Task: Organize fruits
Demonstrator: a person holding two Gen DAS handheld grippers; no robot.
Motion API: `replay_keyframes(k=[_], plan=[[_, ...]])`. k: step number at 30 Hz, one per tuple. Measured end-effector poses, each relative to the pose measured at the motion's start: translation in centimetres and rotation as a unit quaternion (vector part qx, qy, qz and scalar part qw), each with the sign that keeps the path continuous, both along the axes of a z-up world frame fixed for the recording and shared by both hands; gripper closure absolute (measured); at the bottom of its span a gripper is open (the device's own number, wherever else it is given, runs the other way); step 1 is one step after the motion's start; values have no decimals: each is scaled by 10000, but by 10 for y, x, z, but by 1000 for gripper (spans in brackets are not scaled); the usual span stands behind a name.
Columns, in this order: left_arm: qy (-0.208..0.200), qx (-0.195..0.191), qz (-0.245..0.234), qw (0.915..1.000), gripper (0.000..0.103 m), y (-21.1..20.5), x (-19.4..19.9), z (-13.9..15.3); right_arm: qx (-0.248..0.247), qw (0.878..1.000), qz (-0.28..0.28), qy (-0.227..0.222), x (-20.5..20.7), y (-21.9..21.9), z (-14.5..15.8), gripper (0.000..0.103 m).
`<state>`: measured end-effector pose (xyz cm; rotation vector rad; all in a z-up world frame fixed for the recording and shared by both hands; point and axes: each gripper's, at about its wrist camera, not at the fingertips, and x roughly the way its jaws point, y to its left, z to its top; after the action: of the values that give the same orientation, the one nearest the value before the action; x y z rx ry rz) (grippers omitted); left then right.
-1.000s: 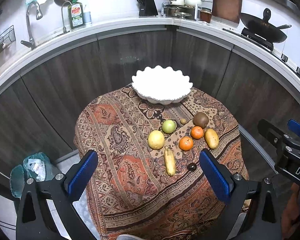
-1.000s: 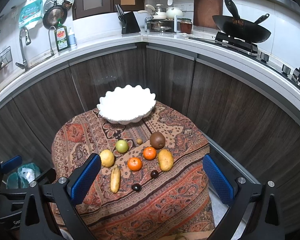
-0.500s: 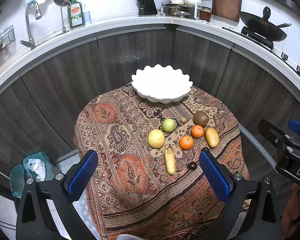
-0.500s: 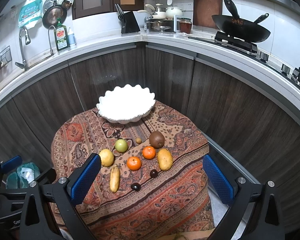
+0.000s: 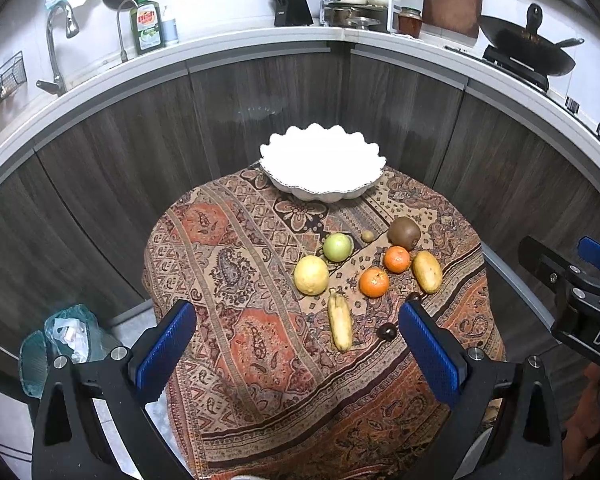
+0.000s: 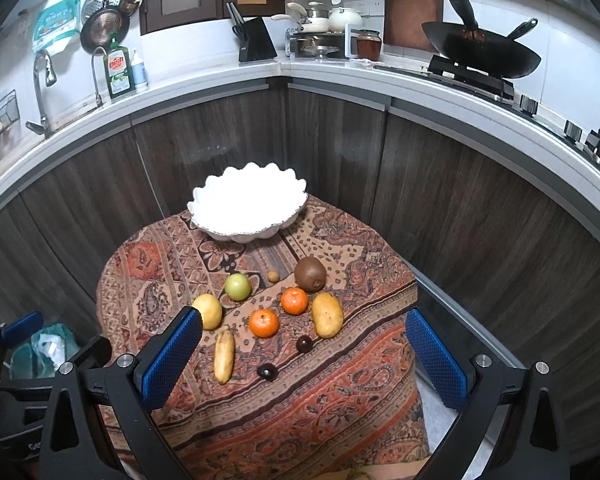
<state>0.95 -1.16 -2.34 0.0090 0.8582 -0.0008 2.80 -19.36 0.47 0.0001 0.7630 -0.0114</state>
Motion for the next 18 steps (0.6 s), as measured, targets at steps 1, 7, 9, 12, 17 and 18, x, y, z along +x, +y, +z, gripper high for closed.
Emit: replay_keyframes(k=[1,7,9,12,17,18], plan=[[3,9,-10,10000,0,-1,2,-3,0,10000,-14,20,3,-1,-5,0],[138,17,-66,9999,0,-7,16,-22,-3,9998,-97,144,17,-8,-26,0],[200,31,-87,9998,0,-10,22,-31,1,9998,-116,188,22,-10,-35,0],[248,33,-95,9996,0,-11,30,-41,7,9996,-128,250,29,-12,-45,0],[313,50,-89,9995,0,-16,40,-61,-1,9995,-112,296,38,-14,-64,0],[345,42,-84,9994,0,-16,42,-65,-4,9995,-111,312,40,-15,-69,0]])
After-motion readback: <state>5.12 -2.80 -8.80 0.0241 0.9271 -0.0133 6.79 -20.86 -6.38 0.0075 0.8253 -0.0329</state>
